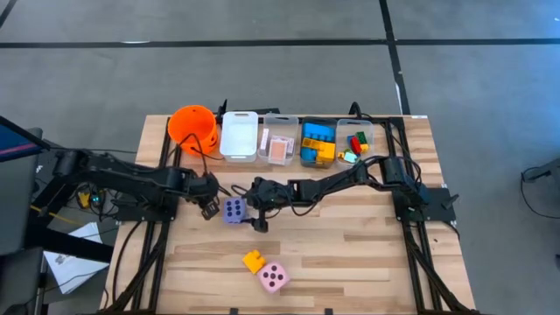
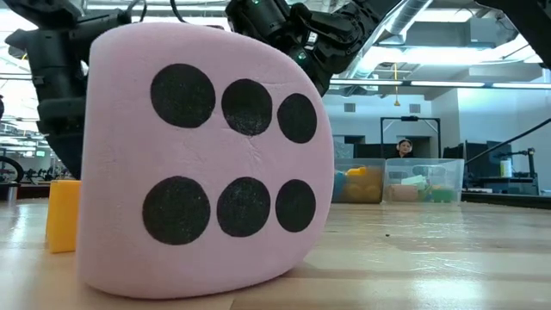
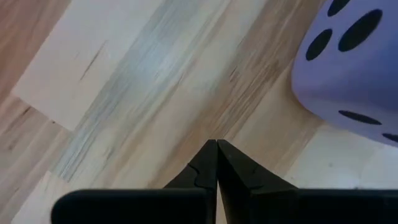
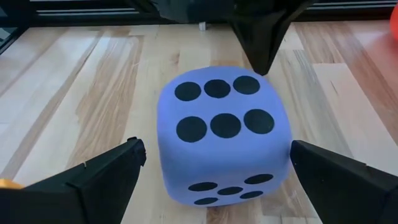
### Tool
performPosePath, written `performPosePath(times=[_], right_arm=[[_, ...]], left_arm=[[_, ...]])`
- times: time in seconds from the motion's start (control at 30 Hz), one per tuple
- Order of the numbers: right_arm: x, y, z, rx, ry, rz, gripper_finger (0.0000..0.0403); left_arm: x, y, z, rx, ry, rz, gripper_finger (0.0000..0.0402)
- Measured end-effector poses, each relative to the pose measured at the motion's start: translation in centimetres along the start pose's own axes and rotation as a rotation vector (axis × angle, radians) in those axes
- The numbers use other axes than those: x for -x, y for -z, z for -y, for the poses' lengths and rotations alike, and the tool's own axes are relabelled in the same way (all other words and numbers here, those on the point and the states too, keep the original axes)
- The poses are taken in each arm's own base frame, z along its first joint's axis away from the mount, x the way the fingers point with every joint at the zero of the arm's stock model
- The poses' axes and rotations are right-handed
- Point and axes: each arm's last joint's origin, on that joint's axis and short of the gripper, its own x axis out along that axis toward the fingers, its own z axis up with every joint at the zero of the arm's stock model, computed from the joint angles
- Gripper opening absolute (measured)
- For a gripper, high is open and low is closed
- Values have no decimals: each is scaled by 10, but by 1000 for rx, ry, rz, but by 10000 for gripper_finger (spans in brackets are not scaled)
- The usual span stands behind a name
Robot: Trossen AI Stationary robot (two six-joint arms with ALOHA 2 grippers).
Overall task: Pick & Place Toys
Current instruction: Put the purple die into the white bin
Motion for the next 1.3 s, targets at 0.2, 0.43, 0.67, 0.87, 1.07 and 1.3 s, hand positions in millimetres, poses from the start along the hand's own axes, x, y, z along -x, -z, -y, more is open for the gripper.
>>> performPosePath(times=[0.2, 0.43, 0.67, 0.87, 1.07, 1.3], right_arm=[[0, 0, 0, 0, 0, 2, 400], [0, 0, 0, 0, -1, 5, 400], [0, 0, 0, -4, -1, 5, 400], [0, 0, 0, -19, -1, 5, 400], [0, 0, 0, -19, -1, 5, 400], [0, -1, 0, -19, -1, 5, 400]], left_arm=[[-4, -2, 2, -15, 1, 1, 0], [-4, -5, 4, -31, 22, 33, 0], [-4, -6, 4, -31, 12, 44, 0], [-4, -8, 6, -26, 28, 74, 0], [-4, -9, 6, -58, 29, 85, 0], [-4, -9, 6, -65, 29, 85, 0]])
